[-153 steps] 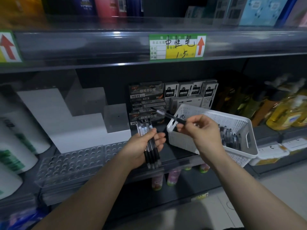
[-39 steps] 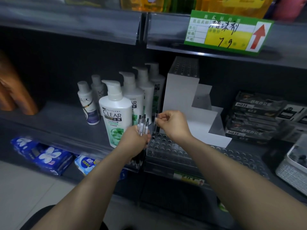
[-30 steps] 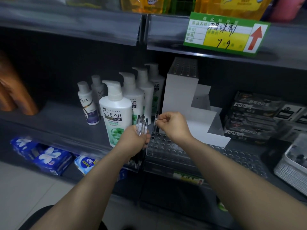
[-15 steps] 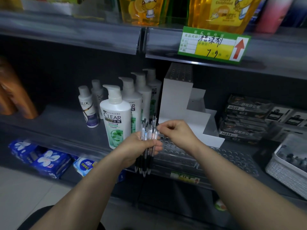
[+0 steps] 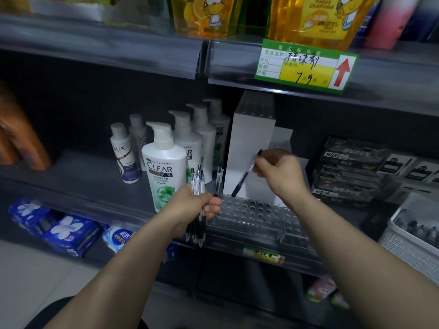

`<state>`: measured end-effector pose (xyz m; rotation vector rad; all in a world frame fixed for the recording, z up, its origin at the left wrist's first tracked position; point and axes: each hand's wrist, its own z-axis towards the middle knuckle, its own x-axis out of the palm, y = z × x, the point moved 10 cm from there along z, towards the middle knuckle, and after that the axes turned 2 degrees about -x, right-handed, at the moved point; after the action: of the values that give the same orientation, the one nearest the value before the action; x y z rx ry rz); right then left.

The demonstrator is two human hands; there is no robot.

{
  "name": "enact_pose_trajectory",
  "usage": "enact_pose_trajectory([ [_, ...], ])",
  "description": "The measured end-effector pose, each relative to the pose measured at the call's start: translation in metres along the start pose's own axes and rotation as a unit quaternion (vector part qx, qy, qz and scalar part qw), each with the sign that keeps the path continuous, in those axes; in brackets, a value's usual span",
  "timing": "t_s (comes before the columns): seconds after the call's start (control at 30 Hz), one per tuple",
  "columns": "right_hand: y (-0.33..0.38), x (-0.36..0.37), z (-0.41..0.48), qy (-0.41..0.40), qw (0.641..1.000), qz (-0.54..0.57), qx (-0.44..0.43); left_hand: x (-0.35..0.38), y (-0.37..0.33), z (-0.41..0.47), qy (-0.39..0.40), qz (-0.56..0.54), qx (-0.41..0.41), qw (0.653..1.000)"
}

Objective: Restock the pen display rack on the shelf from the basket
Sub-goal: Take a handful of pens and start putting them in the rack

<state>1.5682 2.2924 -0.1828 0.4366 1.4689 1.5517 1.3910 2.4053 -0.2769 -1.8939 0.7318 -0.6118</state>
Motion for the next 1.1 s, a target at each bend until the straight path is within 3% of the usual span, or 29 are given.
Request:
enact_pose_trajectory([
  [0.17, 0.002, 0.015, 0.004, -0.022, 0.999, -0.031, -0.038, -0.003, -0.001, 0.003, -0.018, 0.0, 0.009, 1.0],
  [0.63, -0.013, 0.06, 0.005, 0.055, 0.99, -0.122, -0.053, -0.012, 0.002, 0.014, -0.03, 0.003, 0.026, 0.999],
  [0.87, -0.002, 0.068, 0.002, 0.077, 0.972, -0.192, -0.108, -0.014, 0.001, 0.014, -0.032, 0.006, 0.036, 0.999],
  [1.1, -0.003, 0.065, -0.001, 0.076, 0.977, -0.178, -0.093, -0.009, 0.001, 0.012, -0.014, -0.007, 0.037, 0.999],
])
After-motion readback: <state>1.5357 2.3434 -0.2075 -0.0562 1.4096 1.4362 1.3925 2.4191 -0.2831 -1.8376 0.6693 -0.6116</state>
